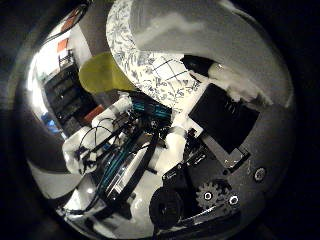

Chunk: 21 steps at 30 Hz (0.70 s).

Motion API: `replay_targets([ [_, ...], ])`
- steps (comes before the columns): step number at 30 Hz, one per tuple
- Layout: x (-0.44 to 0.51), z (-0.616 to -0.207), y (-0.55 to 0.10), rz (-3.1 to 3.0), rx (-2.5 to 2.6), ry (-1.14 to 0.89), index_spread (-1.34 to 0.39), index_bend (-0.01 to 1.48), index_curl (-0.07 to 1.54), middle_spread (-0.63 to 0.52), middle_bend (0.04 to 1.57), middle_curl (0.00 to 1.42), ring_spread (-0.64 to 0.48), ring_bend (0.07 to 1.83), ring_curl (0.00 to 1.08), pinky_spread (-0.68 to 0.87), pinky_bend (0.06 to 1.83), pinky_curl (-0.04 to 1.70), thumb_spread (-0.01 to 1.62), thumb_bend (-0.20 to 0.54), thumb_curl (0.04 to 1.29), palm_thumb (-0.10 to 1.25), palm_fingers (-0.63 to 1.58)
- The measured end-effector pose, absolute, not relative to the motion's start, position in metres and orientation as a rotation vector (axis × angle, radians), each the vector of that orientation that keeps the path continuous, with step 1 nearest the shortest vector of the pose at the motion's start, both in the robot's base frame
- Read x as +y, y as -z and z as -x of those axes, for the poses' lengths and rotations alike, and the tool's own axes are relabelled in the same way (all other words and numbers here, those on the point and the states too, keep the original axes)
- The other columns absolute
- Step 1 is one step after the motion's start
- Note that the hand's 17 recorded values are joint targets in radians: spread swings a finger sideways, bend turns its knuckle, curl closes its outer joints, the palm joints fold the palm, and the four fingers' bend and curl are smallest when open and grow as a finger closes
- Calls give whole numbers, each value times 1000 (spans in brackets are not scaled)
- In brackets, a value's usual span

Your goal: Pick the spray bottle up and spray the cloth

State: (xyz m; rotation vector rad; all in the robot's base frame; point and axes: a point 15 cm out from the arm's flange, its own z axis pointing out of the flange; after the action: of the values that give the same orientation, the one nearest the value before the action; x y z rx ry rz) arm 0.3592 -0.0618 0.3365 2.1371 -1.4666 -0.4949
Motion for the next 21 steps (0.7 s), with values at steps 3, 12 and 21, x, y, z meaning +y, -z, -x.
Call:
replay_targets([
  [3, -62, -362, -326, -2113, -1456, 516, -172, 1195, 627, -85, 1340, 576, -153, 1442, 557, -238, 1025, 1182, 1092, -15, 537, 1011, 1222],
  [12, -56, -365, -334, -2149, -1461, 521, -172, 1194, 627, -85, 1340, 575, -153, 1441, 556, -245, 1016, 1196, 1091, -14, 540, 1017, 1223],
  [21, 29, -354, -374, -2453, -1470, 610, -172, 1193, 626, -85, 1339, 575, -153, 1440, 556, -250, 1011, 1204, 1100, -13, 551, 1024, 1224],
])
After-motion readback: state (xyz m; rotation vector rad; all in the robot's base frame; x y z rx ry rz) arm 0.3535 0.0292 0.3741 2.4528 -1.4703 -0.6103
